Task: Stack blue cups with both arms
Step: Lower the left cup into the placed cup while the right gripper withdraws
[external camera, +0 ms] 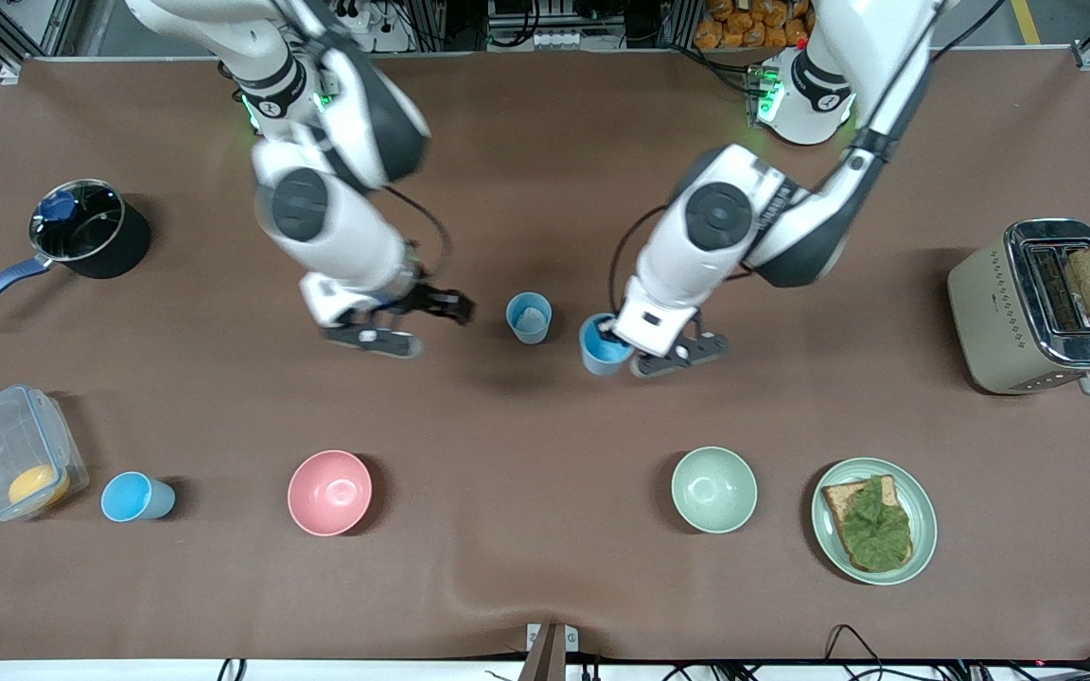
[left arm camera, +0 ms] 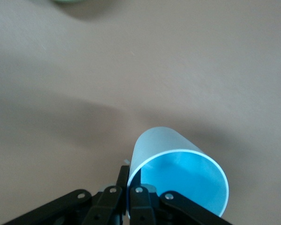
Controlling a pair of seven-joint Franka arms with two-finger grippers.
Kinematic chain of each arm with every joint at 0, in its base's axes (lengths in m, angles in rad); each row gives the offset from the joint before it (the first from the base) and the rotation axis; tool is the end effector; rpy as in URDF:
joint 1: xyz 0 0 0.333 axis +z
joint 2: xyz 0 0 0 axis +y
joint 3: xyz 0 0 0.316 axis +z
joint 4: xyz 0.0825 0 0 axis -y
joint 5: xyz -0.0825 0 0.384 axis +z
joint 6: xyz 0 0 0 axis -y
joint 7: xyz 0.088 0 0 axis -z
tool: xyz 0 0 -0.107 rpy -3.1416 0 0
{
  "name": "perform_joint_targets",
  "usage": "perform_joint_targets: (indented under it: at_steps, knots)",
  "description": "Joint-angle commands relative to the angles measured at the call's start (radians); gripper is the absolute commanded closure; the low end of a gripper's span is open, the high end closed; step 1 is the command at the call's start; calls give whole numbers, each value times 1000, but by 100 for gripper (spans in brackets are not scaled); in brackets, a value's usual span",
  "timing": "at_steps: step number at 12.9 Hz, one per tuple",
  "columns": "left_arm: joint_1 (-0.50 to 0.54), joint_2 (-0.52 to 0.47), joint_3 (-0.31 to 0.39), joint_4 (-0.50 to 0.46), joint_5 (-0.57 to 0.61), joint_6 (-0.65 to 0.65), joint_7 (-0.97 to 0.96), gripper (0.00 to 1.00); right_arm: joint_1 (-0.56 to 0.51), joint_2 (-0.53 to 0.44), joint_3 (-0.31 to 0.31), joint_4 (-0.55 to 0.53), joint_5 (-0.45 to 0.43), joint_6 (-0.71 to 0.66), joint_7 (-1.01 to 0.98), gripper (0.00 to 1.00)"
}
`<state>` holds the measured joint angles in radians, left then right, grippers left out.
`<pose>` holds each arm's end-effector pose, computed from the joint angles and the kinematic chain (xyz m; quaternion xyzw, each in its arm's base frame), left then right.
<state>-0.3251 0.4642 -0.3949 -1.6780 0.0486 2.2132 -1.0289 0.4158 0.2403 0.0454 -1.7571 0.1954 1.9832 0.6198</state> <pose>0.5302 -0.4221 0.3604 0.9830 0.1631 -0.0158 0.0827 0.5560 0.2878 0.4296 -0.9884 0.1190 0.0547 0.0773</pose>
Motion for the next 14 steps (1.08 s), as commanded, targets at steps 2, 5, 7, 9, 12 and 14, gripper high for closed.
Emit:
perform_joint_targets:
  at_steps: [2,5,7,9,12,14]
  knots:
    - [-120,63,11,58,0,-18,-109,100,-223,-152,25,22,-10,-205,-304,0]
    - [-153,85,14,58,2,-10,-138,100,-363,-188,27,126,-60,-387,-521,0]
    - [-161,99,14,58,4,-7,-138,100,-411,-188,25,186,-131,-422,-628,0]
    - [-170,109,18,58,4,20,-138,100,-422,-188,13,209,-154,-432,-669,0]
    - [-172,122,18,57,2,39,-138,100,-425,-184,13,229,-177,-445,-669,0]
    - [-173,129,18,57,4,39,-138,100,-425,-182,13,232,-186,-445,-667,0]
